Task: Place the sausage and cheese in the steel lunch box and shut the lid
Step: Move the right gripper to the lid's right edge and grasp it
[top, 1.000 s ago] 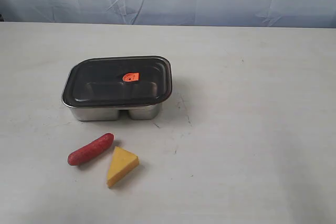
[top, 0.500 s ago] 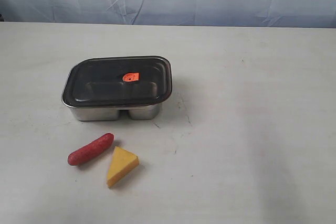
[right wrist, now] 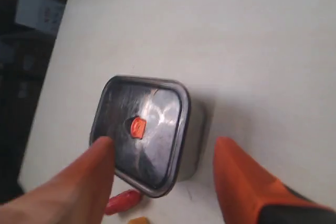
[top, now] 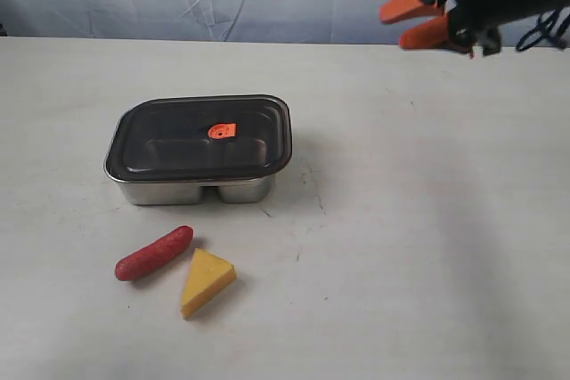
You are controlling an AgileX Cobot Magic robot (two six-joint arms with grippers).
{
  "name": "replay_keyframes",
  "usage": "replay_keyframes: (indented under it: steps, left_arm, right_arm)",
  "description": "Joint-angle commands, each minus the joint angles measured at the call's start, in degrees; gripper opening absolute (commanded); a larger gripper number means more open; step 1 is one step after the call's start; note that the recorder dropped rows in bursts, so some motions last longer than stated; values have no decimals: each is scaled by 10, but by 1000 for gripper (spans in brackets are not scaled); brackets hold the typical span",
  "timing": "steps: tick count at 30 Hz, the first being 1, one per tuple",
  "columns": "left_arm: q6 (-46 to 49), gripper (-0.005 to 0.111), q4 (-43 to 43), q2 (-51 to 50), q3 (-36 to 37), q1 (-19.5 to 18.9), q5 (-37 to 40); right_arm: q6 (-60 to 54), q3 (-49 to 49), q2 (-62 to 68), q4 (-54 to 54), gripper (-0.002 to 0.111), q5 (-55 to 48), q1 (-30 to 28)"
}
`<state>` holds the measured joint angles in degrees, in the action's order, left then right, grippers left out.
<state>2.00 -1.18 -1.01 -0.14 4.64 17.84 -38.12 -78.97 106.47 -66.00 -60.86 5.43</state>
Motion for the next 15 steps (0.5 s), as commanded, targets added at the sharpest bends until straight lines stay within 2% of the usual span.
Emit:
replay_keyframes:
  steps: [1,7,15]
  left_arm:
    - [-1,0,1,-4,1,3,-7]
    - [-1,0,1,-4,1,3,-7]
    - [-1,0,1,-4,1,3,-7]
  right_arm:
    - [-67,-8,102,-79,55,-73,8]
    - [-101,-8,180,-97,55,-77,35]
    - [-139,-8,210,-127,55,-55,97]
